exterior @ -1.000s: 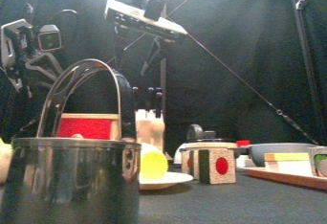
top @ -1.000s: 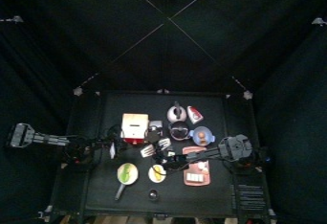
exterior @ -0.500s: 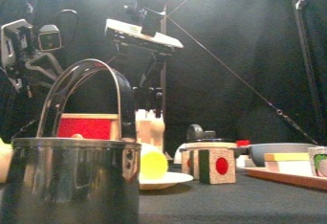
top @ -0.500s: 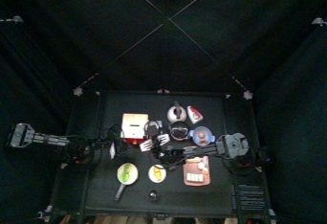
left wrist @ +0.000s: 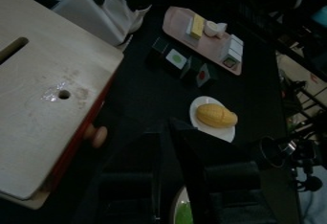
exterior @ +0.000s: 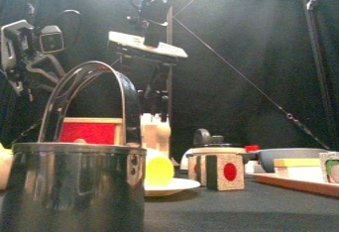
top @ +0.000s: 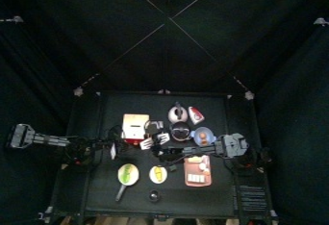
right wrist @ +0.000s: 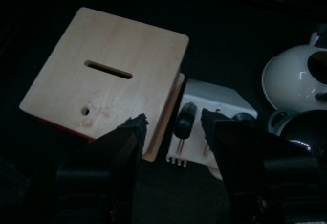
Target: Grab cleaver
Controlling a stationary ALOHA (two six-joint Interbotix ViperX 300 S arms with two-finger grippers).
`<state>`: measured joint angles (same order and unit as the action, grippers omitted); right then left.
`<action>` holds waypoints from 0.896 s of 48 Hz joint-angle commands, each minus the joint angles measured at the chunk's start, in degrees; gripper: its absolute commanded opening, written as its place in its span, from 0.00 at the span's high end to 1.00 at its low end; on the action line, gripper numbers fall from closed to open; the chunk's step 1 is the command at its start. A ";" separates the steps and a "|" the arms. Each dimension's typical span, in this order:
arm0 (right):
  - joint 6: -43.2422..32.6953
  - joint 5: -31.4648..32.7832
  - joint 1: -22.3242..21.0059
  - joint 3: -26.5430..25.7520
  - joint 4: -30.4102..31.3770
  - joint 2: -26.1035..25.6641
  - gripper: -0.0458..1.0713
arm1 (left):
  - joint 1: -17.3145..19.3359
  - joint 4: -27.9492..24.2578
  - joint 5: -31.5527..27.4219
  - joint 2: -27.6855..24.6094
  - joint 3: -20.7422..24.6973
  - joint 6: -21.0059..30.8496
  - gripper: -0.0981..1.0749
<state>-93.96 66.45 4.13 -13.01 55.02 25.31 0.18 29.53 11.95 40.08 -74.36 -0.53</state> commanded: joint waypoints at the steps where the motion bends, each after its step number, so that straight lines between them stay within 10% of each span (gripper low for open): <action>1: 0.00 0.09 -0.62 -1.23 0.18 -1.32 0.20 | 0.09 -0.09 0.53 0.00 0.70 -0.09 0.42; 43: 0.18 0.09 -1.32 -1.23 -0.26 -0.35 0.24 | 0.09 -0.09 0.53 0.00 0.70 -0.09 0.42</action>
<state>-93.78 66.45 3.34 -13.01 54.58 26.10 0.18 29.53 11.95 40.08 -74.36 -0.44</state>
